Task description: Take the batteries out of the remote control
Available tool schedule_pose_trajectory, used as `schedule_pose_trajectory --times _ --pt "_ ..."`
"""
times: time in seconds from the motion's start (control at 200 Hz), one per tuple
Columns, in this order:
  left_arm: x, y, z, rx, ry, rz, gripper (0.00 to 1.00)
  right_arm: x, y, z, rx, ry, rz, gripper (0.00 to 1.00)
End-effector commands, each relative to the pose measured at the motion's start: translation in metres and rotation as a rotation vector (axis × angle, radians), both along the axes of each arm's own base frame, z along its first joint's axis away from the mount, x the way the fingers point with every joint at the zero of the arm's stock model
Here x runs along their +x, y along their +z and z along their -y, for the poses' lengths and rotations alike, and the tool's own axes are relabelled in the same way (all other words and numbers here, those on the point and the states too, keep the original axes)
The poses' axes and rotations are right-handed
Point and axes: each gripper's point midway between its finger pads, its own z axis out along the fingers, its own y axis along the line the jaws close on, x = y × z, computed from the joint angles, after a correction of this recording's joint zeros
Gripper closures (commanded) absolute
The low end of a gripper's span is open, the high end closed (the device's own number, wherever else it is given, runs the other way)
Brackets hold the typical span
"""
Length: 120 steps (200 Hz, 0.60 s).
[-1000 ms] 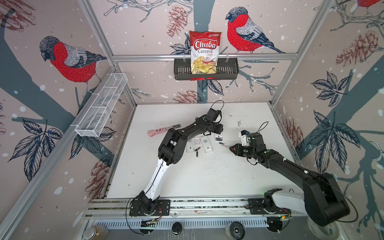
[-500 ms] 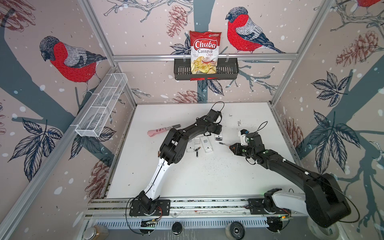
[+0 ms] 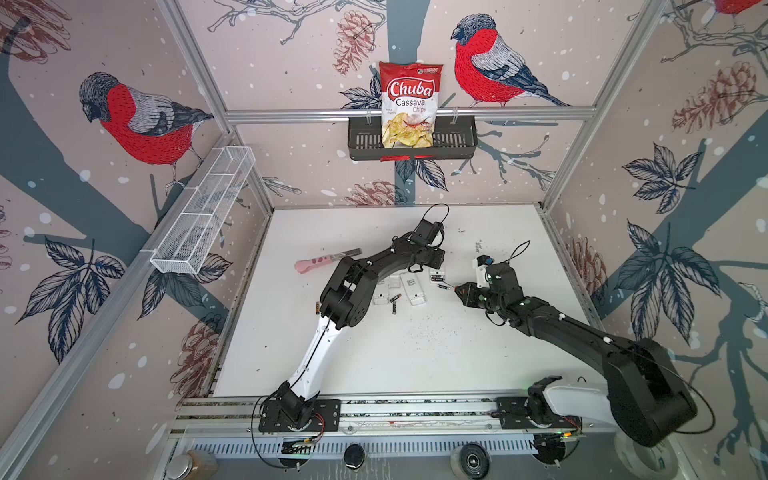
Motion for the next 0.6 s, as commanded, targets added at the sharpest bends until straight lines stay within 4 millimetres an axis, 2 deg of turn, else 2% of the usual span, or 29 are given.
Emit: schedule_pose_trajectory --times 0.0,0.595 --pt "-0.01 -0.014 -0.005 0.033 0.001 -0.046 0.63 0.01 0.007 -0.005 0.016 -0.011 0.037 1.0" --pt "-0.012 -0.016 -0.007 0.038 0.001 -0.049 0.65 0.021 -0.003 -0.015 0.028 -0.004 0.017 1.0"
